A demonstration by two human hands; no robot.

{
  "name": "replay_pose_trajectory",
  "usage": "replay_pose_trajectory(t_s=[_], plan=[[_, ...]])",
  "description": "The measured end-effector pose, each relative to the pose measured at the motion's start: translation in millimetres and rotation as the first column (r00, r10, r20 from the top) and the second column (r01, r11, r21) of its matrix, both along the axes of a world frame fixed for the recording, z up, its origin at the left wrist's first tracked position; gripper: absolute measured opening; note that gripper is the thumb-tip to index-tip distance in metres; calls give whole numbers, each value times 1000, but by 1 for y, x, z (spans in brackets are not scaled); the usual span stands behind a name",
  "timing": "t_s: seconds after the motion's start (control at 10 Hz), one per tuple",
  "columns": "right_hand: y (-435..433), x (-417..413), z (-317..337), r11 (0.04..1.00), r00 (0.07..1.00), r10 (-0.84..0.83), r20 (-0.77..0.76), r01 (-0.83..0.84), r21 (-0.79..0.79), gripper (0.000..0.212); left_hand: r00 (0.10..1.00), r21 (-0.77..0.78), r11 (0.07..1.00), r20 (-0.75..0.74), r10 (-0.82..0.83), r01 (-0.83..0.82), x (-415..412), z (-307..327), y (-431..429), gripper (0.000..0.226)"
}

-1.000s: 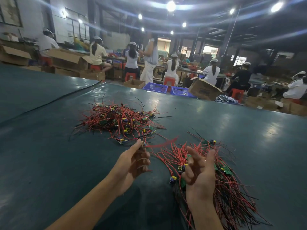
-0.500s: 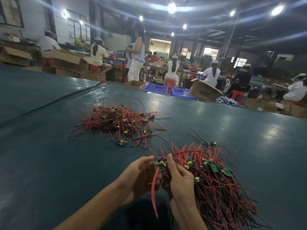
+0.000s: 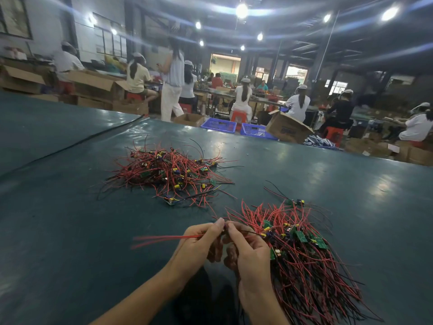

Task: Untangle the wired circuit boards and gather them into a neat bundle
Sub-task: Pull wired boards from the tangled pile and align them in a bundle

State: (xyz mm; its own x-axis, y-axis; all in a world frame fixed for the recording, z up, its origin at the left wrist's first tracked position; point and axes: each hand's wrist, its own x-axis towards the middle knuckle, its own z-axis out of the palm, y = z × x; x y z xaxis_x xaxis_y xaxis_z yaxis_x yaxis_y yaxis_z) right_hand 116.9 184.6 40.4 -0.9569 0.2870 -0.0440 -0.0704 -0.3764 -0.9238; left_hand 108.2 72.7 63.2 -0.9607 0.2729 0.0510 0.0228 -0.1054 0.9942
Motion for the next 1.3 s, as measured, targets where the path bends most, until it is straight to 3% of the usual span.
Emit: replay_pose_trajectory(t_s=[0.1, 0.2, 0.3, 0.4, 0.5, 0.9, 1.1, 1.3], plan=[[0, 4, 7, 987, 997, 58, 60, -48, -152, 17, 998, 35, 998, -37, 43, -42, -5, -8, -1, 35], [0, 6, 11, 960, 994, 75, 82, -50, -275, 16, 998, -4, 1000, -55, 27, -27, -5, -7, -2, 44], [-2, 5, 6, 959, 993, 67, 100, -37, -280, 23, 997, -45, 999, -78, 26, -30, -7, -11, -3, 40], [-8, 5, 1, 984, 992, 56, 115, -35, -173, 28, 993, -74, 997, -120, 18, -27, -7, -12, -4, 36], [-13, 6, -2, 998, 993, 26, 114, -19, -57, 17, 986, -94, 995, -167, 15, -31, -8, -15, -3, 36], [7, -2, 6, 966, 956, -226, 185, 244, -84, 21, 962, -163, 986, -262, -72, 30, -15, -20, -4, 45], [38, -6, 13, 910, 941, -319, 115, 338, -239, 8, 946, -104, 986, -284, -154, 129, -17, -13, -10, 44], [35, -6, 11, 926, 934, -355, -50, 343, -160, 15, 966, -27, 997, -250, -70, 66, -16, -13, -11, 44]])
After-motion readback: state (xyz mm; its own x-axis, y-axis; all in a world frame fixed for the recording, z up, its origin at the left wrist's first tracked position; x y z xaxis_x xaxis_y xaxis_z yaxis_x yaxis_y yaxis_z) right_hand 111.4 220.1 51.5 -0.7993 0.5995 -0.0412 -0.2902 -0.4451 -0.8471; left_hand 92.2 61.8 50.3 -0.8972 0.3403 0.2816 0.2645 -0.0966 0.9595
